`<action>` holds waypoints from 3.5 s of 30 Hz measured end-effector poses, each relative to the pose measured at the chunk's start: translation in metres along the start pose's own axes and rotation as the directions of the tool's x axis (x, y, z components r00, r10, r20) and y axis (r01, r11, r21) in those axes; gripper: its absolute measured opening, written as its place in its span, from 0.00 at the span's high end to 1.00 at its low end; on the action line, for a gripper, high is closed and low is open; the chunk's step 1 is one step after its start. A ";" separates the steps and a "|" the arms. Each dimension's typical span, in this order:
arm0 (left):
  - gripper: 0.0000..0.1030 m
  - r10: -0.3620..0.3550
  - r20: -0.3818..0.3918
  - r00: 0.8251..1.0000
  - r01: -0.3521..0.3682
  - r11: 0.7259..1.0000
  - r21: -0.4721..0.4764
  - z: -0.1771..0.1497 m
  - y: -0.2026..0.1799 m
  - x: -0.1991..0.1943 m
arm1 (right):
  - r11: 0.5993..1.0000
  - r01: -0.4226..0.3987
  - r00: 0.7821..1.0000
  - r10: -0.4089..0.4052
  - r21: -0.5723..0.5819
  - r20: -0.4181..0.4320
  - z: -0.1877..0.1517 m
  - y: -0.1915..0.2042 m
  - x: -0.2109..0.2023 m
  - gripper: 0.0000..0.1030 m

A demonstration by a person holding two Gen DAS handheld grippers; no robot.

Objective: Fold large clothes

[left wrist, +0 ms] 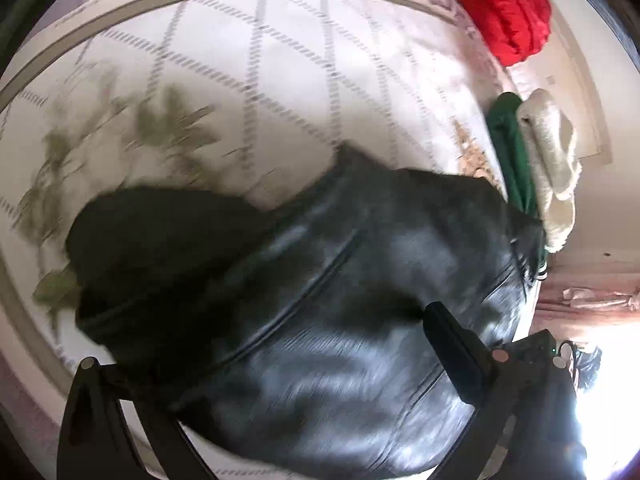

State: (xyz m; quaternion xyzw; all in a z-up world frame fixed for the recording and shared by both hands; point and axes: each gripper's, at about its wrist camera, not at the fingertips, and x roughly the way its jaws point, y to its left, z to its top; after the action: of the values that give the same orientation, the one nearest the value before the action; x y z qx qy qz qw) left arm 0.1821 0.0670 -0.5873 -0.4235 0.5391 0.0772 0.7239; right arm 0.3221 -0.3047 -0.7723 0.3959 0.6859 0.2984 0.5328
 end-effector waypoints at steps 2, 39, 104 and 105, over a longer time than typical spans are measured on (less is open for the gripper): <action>0.17 0.004 0.037 0.999 -0.005 1.000 0.026 0.000 -0.007 -0.002 | 1.000 0.001 1.000 -0.001 -0.004 0.005 0.005 0.003 0.003 0.07; 0.87 -0.160 0.262 0.952 0.067 0.941 0.332 0.131 -0.257 -0.149 | 0.981 -0.094 0.963 0.133 -0.170 0.233 0.084 0.226 -0.228 0.58; 0.00 0.021 0.401 0.916 -0.346 0.551 0.759 0.045 -0.442 -0.246 | 0.378 0.856 -0.002 -0.678 0.351 0.735 -0.127 0.508 -0.371 0.01; 0.01 0.017 0.404 0.914 -0.346 0.551 0.760 0.038 -0.439 -0.260 | 0.383 0.854 -0.008 -0.668 0.353 0.744 -0.151 0.519 -0.372 0.01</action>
State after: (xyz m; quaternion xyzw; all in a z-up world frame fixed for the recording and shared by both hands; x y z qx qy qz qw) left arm 0.3537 -0.0931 -0.1324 0.0397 0.4162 -0.0311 0.9079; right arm 0.3368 -0.3593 -0.1185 -0.0177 0.4218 -0.1922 0.8859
